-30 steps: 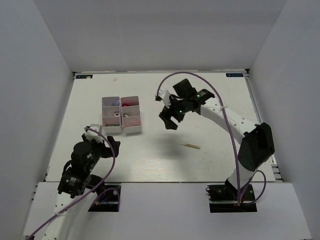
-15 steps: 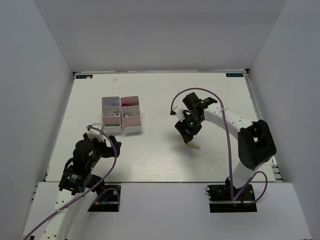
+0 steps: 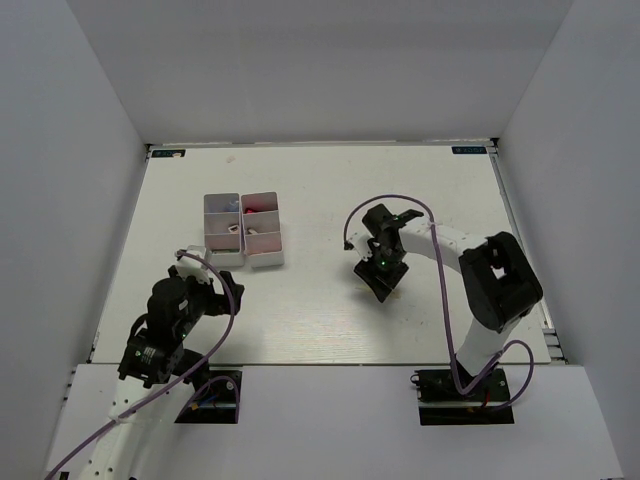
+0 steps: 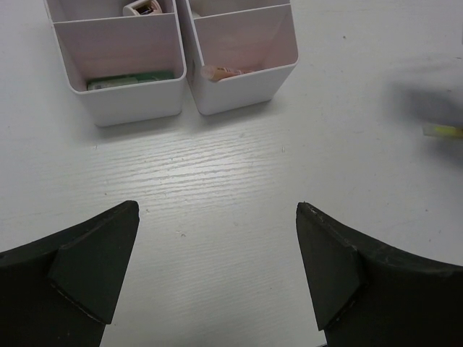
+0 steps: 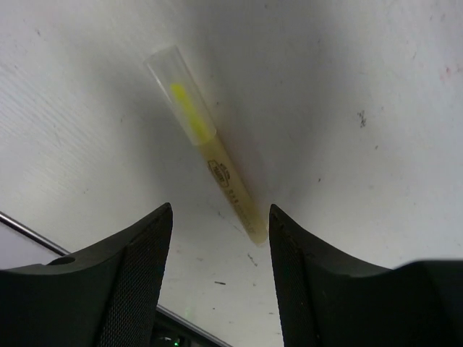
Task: Sort the stationery into containers
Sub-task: Grab a piece of stationery with the right arm
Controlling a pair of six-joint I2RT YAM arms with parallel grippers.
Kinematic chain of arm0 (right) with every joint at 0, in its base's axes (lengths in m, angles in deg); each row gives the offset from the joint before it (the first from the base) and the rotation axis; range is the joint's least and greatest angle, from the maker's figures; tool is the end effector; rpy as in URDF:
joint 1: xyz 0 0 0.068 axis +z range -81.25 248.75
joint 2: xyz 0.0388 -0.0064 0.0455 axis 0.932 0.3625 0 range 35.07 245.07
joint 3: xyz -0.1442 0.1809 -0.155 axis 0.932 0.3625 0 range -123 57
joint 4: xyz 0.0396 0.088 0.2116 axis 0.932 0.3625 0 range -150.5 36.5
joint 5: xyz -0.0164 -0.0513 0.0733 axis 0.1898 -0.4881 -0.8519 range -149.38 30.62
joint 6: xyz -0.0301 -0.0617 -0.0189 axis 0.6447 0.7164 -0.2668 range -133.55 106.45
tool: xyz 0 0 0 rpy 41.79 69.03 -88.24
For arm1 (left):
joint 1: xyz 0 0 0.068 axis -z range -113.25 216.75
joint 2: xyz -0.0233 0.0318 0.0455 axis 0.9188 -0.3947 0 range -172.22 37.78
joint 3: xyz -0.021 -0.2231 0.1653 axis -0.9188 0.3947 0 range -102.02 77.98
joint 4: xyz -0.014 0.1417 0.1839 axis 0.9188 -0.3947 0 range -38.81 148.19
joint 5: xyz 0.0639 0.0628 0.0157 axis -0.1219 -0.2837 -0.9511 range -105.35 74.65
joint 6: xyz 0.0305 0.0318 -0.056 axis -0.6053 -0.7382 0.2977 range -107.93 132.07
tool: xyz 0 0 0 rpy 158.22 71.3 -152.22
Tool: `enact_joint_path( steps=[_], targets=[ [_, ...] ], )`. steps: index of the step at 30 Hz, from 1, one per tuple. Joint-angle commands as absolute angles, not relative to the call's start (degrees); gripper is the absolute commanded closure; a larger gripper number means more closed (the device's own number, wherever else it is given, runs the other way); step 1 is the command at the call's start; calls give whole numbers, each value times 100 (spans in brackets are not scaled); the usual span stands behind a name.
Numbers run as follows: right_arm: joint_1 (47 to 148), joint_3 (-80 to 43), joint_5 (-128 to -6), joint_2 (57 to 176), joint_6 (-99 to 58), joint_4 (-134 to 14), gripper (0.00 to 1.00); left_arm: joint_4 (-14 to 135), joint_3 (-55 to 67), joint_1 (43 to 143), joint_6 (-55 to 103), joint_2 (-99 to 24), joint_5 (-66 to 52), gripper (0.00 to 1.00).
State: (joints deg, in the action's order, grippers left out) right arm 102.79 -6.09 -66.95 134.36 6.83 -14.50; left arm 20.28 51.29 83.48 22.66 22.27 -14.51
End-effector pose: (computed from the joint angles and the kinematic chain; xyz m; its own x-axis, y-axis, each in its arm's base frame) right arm 0.2357 0.1685 0.1710 -0.5711 -0.8025 -0.1729 -0.8200 0.5674 0.0751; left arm 0.0732 -0.0228 0.2263 -0.4785 -0.0480 -0.8768 0.2161 0.9613 -0.1706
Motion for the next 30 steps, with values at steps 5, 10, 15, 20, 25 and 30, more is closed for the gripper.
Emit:
enact_joint_path(
  steps=[5, 10, 15, 20, 25, 30],
  targets=[
    [10531, -1075, -6282, 13825, 912, -1883, 40, 2013, 5091, 8354, 2262, 2170, -1404, 0],
    [10636, -1304, -6070, 14054, 1254, -2006, 40, 1996, 5083, 8363, 2262, 2134, -1386, 0],
    [10838, -1489, -6105, 14361, 1439, -1910, 45, 2004, 5074, 8363, 2253, 2152, -1395, 0],
    [11145, -1226, -5964, 14538, 1510, -2033, 52, 1995, 5083, 8363, 2253, 2161, -1439, 0],
    [11216, -1111, -6008, 14617, 1510, -1972, 68, 1996, 5083, 8363, 2253, 2178, -1421, 0],
    [11234, -1129, -6061, 14704, 1492, -1840, 100, 1995, 5083, 8363, 2253, 2214, -1430, 0]
  ],
)
